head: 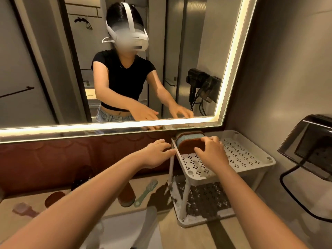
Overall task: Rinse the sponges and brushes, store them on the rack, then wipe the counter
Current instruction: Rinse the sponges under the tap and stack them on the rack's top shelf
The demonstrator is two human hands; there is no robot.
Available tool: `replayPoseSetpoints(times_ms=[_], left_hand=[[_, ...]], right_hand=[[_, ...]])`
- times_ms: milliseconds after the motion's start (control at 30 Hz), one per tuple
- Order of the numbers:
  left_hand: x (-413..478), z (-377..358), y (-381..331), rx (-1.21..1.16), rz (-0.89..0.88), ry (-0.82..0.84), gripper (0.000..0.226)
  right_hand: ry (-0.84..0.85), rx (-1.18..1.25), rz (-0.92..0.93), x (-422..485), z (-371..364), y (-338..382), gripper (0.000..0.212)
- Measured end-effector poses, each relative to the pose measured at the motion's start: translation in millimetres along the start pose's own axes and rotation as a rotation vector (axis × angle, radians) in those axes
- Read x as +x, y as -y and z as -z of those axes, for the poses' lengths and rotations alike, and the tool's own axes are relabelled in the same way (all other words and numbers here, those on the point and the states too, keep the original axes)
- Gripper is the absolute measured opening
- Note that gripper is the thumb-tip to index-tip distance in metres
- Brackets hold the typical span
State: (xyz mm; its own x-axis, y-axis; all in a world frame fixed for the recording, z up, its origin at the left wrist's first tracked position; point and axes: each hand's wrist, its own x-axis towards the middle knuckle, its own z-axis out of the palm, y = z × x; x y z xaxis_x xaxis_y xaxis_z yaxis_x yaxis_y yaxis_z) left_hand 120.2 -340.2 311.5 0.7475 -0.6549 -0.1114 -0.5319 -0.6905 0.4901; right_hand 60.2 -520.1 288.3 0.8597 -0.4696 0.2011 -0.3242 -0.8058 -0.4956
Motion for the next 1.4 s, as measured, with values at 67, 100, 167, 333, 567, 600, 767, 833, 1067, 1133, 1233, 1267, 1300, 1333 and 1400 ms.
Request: replayPoseSetpoints(times_ms=[67, 100, 167, 333, 567, 600, 767, 833, 1067, 1133, 1233, 1267, 1300, 1333, 1400], left_hand=[[-28.6, 13.4, 8.4, 0.014, -0.041, 0.01, 0.052], [-44.9, 18.2, 13.2, 0.027, -0.048, 0.033, 0.05], [-75.1, 24.7, 22.2, 0.04, -0.05, 0.091, 0.047], [-145.3, 25.6, 63.0, -0.044, 0.017, 0.118, 0.041], [-212.4, 2.2, 131.9, -0.079, 0.158, 0.139, 0.043], [-219.1, -3.8, 140.8, -0.077, 0.182, 0.154, 0.044], [-241.2, -53.3, 187.3, -0.151, 0.287, 0.215, 0.04], [-244.7, -82.1, 210.8, -0.21, 0.356, 0.219, 0.036], [-246.7, -169.8, 255.0, -0.514, 0.594, 0.18, 0.023], [-241.9, -189.8, 260.8, -0.572, 0.613, 0.176, 0.022], [-232.9, -213.4, 266.5, -0.694, 0.707, 0.159, 0.018], [-226.9, -222.4, 269.2, -0.742, 0.757, 0.163, 0.014], [-224.2, -229.4, 269.3, -0.791, 0.798, 0.157, 0.011], [-225.5, -231.9, 265.8, -0.836, 0.837, 0.147, 0.01], [-224.1, -240.2, 263.5, -0.953, 0.93, 0.127, 0.012]], right_hand=[[-0.003, 0.002, 0.104, -18.9, 4.5, 13.2, 0.043], [0.003, 0.016, 0.149, -29.1, 4.8, 21.9, 0.041], [0.037, 0.059, 0.236, -47.4, 2.2, 37.6, 0.035], [0.158, 0.159, 0.426, -93.2, -23.3, 75.2, 0.024], [0.438, 0.14, 0.489, -140.4, -94.2, 109.2, 0.021], [0.474, 0.124, 0.475, -146.6, -107.1, 111.1, 0.021], [0.679, 0.01, 0.372, -175.0, -172.5, 108.2, 0.023], [0.74, -0.025, 0.331, -183.4, -196.6, 101.3, 0.023], [0.901, -0.123, 0.181, -203.6, -266.4, 69.5, 0.022], [0.937, -0.127, 0.161, -207.1, -285.1, 62.0, 0.026], [0.971, -0.106, 0.089, -209.4, -309.0, 53.3, 0.034], [0.975, -0.139, 0.093, -206.6, -322.6, 49.2, 0.038], [0.969, -0.185, 0.11, -205.1, -330.7, 46.7, 0.041], [0.946, -0.206, 0.121, -205.7, -334.4, 46.2, 0.045], [0.922, -0.207, 0.108, -202.8, -346.9, 44.6, 0.05]])
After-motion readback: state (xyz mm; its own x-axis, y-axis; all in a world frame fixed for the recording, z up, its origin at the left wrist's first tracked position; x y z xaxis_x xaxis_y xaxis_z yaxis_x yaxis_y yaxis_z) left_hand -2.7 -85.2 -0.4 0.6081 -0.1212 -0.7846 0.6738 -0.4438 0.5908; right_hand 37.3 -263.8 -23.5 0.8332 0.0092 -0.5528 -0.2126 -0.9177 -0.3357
